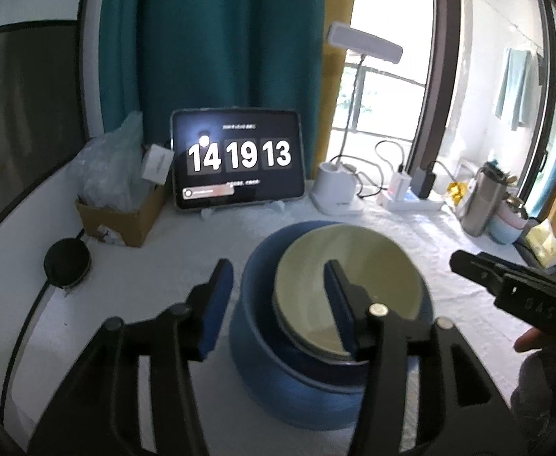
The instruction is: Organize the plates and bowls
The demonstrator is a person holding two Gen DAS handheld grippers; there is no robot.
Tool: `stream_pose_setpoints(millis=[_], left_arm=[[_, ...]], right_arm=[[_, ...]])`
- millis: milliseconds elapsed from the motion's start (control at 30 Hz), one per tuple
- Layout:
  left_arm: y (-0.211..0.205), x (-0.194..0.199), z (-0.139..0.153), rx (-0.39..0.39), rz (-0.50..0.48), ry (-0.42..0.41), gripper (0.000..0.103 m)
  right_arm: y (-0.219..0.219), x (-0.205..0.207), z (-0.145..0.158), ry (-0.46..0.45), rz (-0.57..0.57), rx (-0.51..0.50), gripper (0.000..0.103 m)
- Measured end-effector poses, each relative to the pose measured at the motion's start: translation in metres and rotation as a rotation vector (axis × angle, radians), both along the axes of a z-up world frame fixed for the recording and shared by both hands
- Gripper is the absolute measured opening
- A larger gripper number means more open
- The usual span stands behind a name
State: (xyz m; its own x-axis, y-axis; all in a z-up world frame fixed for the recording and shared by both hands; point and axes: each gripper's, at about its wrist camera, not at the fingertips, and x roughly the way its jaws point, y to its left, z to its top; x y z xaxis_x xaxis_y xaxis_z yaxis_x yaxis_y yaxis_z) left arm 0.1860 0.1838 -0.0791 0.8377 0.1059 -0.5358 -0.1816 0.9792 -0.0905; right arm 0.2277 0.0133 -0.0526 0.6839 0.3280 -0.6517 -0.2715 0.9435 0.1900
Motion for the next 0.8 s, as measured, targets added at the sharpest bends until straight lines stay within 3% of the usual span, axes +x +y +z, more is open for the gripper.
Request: stream_pose_setpoints(millis=[533,800], left_arm=[[-0.037,-0.058,0.024,0.013,-0.056,-0.105,0.073],[-0.056,-0.088,0.03,0.03,-0.084,-0.152,0.085]], right_arm=[[-0.027,-0.054,0.025,-0.108,-0.034,-0.025,0.052],[-0.046,-0.08,0.032,-0.154,-0.064,-0.035,0.058]])
